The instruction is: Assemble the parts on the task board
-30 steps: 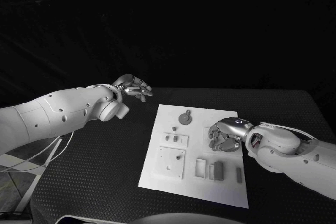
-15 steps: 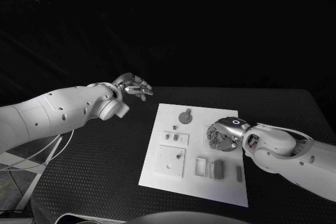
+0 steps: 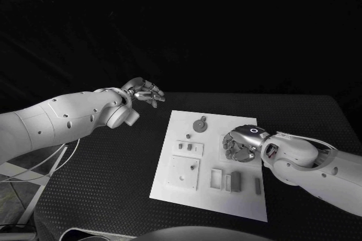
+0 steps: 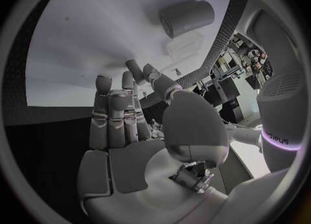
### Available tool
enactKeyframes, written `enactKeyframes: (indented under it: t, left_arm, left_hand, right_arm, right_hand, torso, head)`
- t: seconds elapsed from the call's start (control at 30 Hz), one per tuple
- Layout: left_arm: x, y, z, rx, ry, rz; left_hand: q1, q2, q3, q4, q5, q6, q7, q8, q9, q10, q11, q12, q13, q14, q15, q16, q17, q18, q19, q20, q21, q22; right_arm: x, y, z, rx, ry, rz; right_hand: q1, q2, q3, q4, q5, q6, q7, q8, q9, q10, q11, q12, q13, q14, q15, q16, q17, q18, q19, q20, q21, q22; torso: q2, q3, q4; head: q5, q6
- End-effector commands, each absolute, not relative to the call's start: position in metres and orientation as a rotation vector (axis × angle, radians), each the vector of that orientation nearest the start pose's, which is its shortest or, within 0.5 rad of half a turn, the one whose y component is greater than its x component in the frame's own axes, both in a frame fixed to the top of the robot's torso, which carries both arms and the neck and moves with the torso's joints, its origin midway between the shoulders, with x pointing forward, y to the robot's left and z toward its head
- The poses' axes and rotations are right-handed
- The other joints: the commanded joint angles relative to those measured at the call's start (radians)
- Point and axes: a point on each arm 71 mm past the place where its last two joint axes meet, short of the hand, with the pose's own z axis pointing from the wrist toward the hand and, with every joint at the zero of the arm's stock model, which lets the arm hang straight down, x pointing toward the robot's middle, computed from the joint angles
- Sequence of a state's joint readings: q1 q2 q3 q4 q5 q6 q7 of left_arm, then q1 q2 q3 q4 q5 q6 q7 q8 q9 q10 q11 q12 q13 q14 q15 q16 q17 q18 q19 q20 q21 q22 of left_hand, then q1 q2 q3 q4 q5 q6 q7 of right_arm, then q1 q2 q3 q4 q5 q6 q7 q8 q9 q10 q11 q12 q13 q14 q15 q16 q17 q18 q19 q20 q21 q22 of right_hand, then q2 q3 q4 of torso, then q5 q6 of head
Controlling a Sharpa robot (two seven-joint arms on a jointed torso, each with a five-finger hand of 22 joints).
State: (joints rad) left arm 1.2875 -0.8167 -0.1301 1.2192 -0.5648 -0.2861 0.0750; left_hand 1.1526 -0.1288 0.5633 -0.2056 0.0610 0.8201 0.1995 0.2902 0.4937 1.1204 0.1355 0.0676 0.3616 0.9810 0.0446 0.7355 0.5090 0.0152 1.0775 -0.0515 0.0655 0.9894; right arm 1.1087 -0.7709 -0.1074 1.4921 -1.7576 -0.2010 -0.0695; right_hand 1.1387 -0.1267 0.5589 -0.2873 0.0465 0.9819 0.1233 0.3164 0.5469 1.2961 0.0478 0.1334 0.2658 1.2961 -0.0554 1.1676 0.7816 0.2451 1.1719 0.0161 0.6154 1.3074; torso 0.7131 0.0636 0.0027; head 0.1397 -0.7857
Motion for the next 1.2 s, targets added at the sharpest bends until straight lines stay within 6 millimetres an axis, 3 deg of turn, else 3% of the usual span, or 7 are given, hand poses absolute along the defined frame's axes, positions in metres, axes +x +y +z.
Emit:
enactKeyframes:
  t: [0.03,0.23,0.5,1.2]
  left_arm:
    - [0.5407,0.2906,-0.1908,-0.706,1.693,-0.897]
    - [0.5408,0.2901,-0.1909,-0.706,1.694,-0.897]
    - [0.5408,0.2905,-0.1909,-0.706,1.694,-0.897]
    - [0.5411,0.2898,-0.1909,-0.705,1.694,-0.898]
  left_hand:
    - [-0.002,0.006,-0.002,0.006,0.001,-0.005,-0.003,0.004,-0.001,-0.003,-0.002,0.001,0.001,0.007,0.000,-0.005,0.002,0.017,0.004,-0.002,0.003,-0.002]
    - [-0.002,0.006,-0.002,0.007,0.001,-0.005,-0.003,0.004,-0.001,-0.004,-0.002,0.001,0.001,0.007,0.000,-0.005,0.002,0.017,0.004,-0.002,0.003,-0.002]
    - [-0.003,0.007,-0.002,0.008,0.001,-0.005,-0.003,0.004,-0.002,-0.004,-0.002,0.001,0.001,0.007,0.000,-0.006,0.003,0.017,0.004,-0.002,0.003,-0.002]
    - [-0.005,0.008,-0.003,0.010,0.001,-0.006,-0.003,0.004,-0.002,-0.004,-0.002,0.001,0.001,0.007,0.000,-0.008,0.005,0.017,0.004,-0.002,0.003,-0.003]
  right_arm:
    - [0.4512,-0.1597,-0.2578,-0.580,1.763,0.567]
    - [0.4510,-0.1543,-0.2615,-0.610,1.764,0.555]
    - [0.4502,-0.1558,-0.2645,-0.615,1.770,0.539]
    - [0.4487,-0.1630,-0.2587,-0.575,1.717,0.557]
  right_hand:
    - [0.001,0.020,0.003,-0.003,0.002,0.012,-0.002,0.006,0.002,0.010,-0.002,0.007,0.005,0.000,-0.011,0.004,-0.002,0.017,0.005,-0.003,0.006,0.018]
    - [0.017,0.060,0.006,-0.006,0.002,0.049,-0.018,0.024,0.011,0.038,-0.015,0.023,0.025,0.002,-0.023,0.013,0.001,0.017,0.008,-0.006,0.012,0.021]
    - [0.025,0.078,0.005,-0.006,0.002,0.069,-0.023,0.030,0.015,0.052,-0.025,0.032,0.044,-0.002,-0.033,0.017,0.003,0.017,0.006,-0.008,0.018,0.022]
    - [0.033,0.082,0.002,-0.007,0.002,0.074,-0.022,0.033,0.024,0.060,-0.032,0.040,0.068,-0.004,-0.040,0.021,0.004,0.017,0.007,-0.013,0.022,0.021]
  torso:
    - [0.000,0.0006,-0.0006]
    - [0.000,0.0014,0.0008]
    - [0.000,0.0005,-0.0004]
    - [-0.001,0.0019,-0.0005]
  head:
    - [0.000,-0.001]
    - [0.000,-0.004]
    - [0.002,-0.009]
    - [0.001,-0.008]
